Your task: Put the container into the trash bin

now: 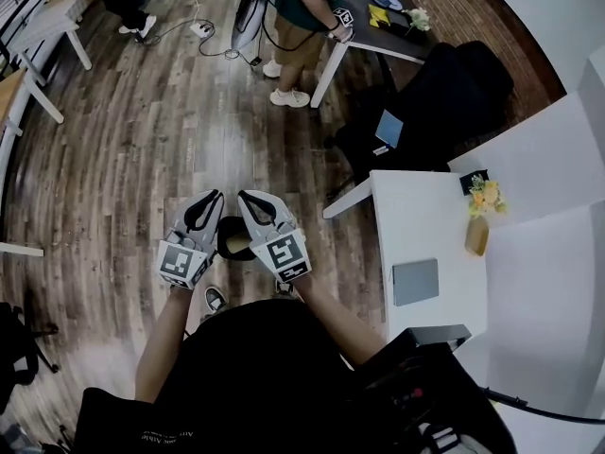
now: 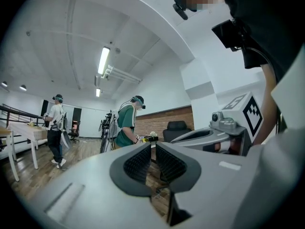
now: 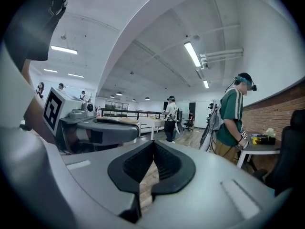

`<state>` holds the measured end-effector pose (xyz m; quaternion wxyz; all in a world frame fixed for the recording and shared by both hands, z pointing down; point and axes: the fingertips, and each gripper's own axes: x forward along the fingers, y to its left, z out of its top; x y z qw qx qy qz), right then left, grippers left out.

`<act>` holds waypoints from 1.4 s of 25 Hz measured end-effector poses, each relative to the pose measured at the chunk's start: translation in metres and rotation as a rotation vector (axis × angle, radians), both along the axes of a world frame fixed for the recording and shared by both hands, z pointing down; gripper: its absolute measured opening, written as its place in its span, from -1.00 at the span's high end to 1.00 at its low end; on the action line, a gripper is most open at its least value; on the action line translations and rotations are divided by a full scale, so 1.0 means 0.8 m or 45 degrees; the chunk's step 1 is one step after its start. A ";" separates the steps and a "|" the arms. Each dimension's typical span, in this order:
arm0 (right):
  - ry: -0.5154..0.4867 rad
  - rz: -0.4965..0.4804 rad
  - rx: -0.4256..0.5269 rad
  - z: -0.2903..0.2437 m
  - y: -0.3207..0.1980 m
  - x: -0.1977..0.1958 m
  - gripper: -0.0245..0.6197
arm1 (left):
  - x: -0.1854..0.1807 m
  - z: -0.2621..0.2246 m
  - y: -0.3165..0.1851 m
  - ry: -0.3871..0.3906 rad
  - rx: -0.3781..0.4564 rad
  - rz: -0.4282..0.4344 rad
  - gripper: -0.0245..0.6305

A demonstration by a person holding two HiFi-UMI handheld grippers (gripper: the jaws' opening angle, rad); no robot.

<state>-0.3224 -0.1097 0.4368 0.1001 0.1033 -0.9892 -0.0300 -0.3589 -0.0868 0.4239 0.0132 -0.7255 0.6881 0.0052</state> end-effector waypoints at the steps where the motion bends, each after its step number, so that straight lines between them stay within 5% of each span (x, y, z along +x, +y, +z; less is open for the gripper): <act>1: 0.001 0.004 -0.006 0.002 0.000 0.000 0.88 | -0.002 0.002 0.001 0.000 0.001 -0.004 0.83; 35: 0.076 -0.034 -0.027 0.031 0.026 -0.010 0.89 | -0.012 0.034 0.023 0.058 -0.053 -0.037 0.83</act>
